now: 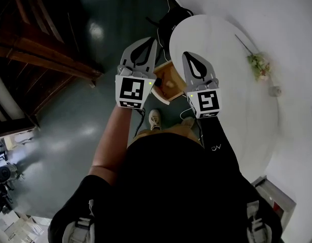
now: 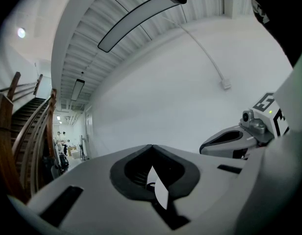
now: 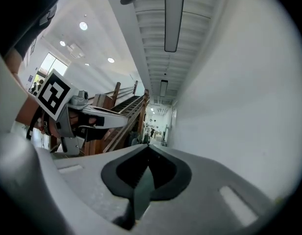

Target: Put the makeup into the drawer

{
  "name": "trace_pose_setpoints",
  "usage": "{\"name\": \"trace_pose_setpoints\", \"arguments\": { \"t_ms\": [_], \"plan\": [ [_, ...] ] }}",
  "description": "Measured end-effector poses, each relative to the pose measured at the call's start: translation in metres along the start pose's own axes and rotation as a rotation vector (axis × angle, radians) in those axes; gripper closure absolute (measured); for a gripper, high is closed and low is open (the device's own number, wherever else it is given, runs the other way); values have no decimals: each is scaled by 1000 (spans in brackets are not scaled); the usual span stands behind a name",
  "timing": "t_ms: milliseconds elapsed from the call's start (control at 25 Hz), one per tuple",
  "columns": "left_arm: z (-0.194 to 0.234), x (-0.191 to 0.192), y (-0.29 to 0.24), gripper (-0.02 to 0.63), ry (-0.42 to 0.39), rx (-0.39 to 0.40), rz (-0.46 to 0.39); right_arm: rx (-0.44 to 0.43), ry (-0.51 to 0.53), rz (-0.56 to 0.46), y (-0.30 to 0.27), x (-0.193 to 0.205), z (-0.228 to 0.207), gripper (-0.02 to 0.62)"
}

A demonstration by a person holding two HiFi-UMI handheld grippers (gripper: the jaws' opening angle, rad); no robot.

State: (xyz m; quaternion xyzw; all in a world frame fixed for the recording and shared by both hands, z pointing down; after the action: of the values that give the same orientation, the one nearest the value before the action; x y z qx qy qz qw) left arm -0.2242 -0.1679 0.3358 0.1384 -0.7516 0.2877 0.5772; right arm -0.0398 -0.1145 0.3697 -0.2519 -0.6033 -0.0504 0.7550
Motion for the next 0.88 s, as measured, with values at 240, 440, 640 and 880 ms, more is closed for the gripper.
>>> {"name": "trace_pose_setpoints", "arguments": {
  "t_ms": [240, 440, 640, 880],
  "plan": [
    [-2, 3, 2, 600, 3, 8, 1, 17, 7, -4, 2, 0, -1, 591],
    [0, 7, 2, 600, 9, 18, 7, 20, -14, 4, -2, -3, 4, 591],
    [3, 9, 2, 600, 9, 18, 11, 32, -14, 8, -6, -1, 3, 591],
    [6, 12, 2, 599, 11, 17, 19, 34, 1, 37, -11, 0, 5, 591]
  ]
}}
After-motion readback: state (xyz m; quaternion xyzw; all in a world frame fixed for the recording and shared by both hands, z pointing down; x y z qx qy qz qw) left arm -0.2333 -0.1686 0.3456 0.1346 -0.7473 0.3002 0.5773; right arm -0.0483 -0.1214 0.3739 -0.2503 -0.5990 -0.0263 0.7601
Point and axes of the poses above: the fingertips, and each gripper's own axes: y backward along the fingers, z to its left, x out of its underside, the point moved 10 cm from there along y, backward along the fingers, and after that the axes turned 15 degrees about z, right-handed, at the moved point
